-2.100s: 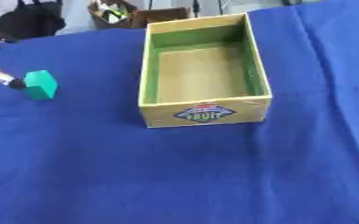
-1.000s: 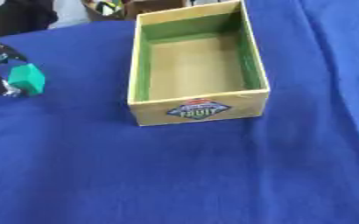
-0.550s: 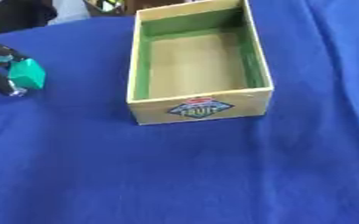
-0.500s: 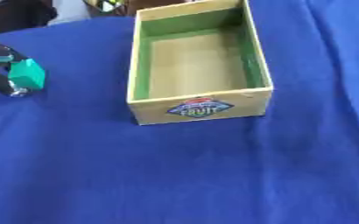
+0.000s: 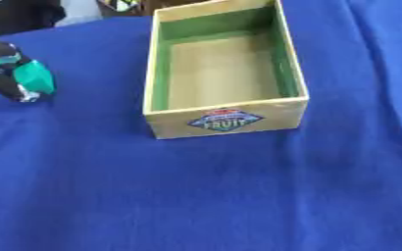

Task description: Pick up objects on the table and place them in the box.

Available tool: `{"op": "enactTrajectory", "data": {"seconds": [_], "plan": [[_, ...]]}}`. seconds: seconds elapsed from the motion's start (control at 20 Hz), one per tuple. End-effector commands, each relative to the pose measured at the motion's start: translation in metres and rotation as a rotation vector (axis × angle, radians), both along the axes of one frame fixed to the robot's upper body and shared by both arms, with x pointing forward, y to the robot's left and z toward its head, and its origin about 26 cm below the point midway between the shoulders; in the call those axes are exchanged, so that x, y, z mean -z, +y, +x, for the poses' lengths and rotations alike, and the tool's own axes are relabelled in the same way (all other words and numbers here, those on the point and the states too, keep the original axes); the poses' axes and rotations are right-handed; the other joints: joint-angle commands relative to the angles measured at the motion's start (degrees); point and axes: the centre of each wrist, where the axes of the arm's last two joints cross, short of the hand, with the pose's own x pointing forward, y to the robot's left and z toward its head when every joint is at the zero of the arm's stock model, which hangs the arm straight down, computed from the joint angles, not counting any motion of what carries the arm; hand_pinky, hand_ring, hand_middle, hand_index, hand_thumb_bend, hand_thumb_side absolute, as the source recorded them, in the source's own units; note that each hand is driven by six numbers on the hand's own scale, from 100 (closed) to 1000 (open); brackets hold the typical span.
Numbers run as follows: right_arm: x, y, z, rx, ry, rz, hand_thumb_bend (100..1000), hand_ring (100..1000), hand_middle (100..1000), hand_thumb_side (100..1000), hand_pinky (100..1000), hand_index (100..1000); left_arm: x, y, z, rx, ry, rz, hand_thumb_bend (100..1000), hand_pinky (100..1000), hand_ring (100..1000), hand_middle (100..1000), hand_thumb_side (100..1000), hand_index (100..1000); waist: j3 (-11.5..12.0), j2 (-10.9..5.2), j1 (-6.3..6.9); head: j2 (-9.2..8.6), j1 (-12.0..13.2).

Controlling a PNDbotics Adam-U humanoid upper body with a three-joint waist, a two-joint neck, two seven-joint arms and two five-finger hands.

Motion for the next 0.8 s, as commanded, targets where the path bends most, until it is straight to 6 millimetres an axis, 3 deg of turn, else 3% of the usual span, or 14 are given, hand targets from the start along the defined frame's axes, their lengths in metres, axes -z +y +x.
{"op": "enactTrajectory", "data": {"seconds": [0.05, 0.4, 0.8], "plan": [[-0.007, -0.002, -0.004, 0.001, -0.018, -0.018, 100, 769, 737, 884, 730, 741, -0.017, 0.006, -0.005, -0.036, -0.050, 0.021, 100, 426, 538, 464, 423, 382, 0.2, -1.86, -0.36, 0.09, 0.1], [-0.004, -0.002, -0.004, 0.002, -0.006, -0.004, 100, 770, 737, 884, 730, 743, -0.028, 0.001, -0.008, -0.048, -0.119, 0.033, 100, 336, 487, 380, 385, 243, 1.2, -3.94, -0.63, 1.08, -0.1], [0.001, -0.003, -0.004, 0.003, 0.007, 0.013, 100, 769, 737, 884, 730, 742, -0.045, -0.022, -0.015, 0.041, -0.266, 0.012, 100, 266, 463, 357, 366, 200, 2.2, -7.16, -1.31, 2.44, -1.3]]}}
